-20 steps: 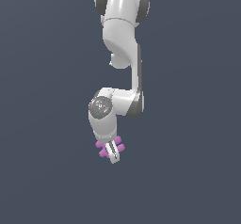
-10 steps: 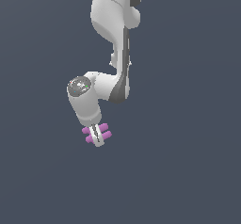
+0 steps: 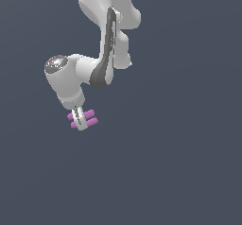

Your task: Pick up the object and move it to a goal position.

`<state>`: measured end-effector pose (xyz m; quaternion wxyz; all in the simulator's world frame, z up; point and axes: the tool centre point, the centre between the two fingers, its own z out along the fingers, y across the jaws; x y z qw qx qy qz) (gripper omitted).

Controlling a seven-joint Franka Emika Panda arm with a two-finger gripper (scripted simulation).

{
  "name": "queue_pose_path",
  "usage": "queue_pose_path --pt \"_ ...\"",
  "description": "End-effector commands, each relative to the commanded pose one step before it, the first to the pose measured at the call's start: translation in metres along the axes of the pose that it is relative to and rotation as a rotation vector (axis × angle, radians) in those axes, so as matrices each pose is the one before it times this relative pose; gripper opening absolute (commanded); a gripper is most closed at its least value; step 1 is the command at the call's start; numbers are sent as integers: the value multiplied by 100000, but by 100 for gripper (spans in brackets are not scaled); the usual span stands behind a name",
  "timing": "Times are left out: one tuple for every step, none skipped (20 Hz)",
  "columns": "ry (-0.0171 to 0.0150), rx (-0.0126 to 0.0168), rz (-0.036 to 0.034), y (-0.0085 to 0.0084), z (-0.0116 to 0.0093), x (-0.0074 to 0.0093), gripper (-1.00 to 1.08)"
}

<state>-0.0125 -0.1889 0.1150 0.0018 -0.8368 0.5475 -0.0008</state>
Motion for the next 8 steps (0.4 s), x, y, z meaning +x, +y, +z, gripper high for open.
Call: queue_pose_path --pt "-70 -122 -86 1509 -804 801 -100" --pt "2 -49 4 472 -262 285 -100" --pt "6 -48 3 407 -228 252 -100" --pt "0 0 0 344 -208 215 -100" --pt "17 -67 2 265 -144 173 -100" --pt "0 0 0 197 -121 128 -100" --pt "0 0 0 119 -74 79 -100" --pt "0 0 0 40 -24 26 -100"
